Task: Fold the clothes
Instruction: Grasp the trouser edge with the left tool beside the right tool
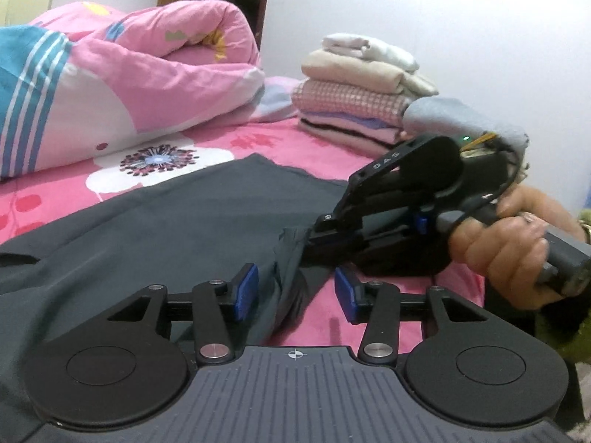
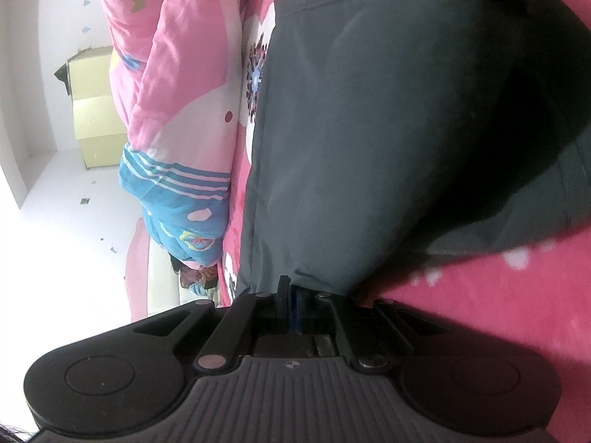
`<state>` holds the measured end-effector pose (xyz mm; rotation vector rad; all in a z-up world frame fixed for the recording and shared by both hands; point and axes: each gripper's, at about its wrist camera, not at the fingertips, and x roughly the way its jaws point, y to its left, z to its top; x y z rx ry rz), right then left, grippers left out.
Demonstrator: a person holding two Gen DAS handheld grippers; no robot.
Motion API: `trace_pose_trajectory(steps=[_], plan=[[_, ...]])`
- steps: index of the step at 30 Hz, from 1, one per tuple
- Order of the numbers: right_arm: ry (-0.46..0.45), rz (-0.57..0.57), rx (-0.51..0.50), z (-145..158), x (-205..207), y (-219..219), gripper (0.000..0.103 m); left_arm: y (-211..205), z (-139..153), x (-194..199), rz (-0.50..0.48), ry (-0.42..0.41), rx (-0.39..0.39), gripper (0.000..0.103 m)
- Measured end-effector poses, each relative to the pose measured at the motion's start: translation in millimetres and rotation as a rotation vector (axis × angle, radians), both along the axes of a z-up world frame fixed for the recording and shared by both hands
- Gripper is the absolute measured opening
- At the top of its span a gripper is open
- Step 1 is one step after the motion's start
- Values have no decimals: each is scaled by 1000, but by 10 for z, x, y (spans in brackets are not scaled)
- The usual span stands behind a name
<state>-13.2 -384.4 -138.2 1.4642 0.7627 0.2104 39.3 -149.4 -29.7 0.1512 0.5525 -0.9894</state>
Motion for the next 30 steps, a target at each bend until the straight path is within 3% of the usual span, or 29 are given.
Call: trace_pose_trajectory(steps=[2,3,5,7,12,16,21,25,28,30], plan=[[-10,3,-17,23,0,-3,5,-60,-32,65,31,28,22,17],[-17,0,-30,42,-11,-15,7,-58,-44,111,46,53,16,12],[-43,-13,-52,93,-67,-63,20,-25,-60,196,73,108,-10,6],[-84,-27,-124,212,-224,-134,27,37,-73,265,95,165,-47,5],[-191,-62,-321,533,-646,-320,28,161,-166,425,148,322,-118,3],[-173,20,-532,634,-700,-218,27,216,-207,514,175,413,-159,3],[-140,133,-799,748,-747,-72,22,226,-223,554,197,447,-172,3],[-130,201,-889,704,-635,5,19,234,-231,551,205,450,-169,3],[-161,162,-999,815,-591,32,15,238,-231,553,208,451,-165,3],[-211,73,-1051,943,-596,-30,15,241,-230,558,208,454,-163,3]])
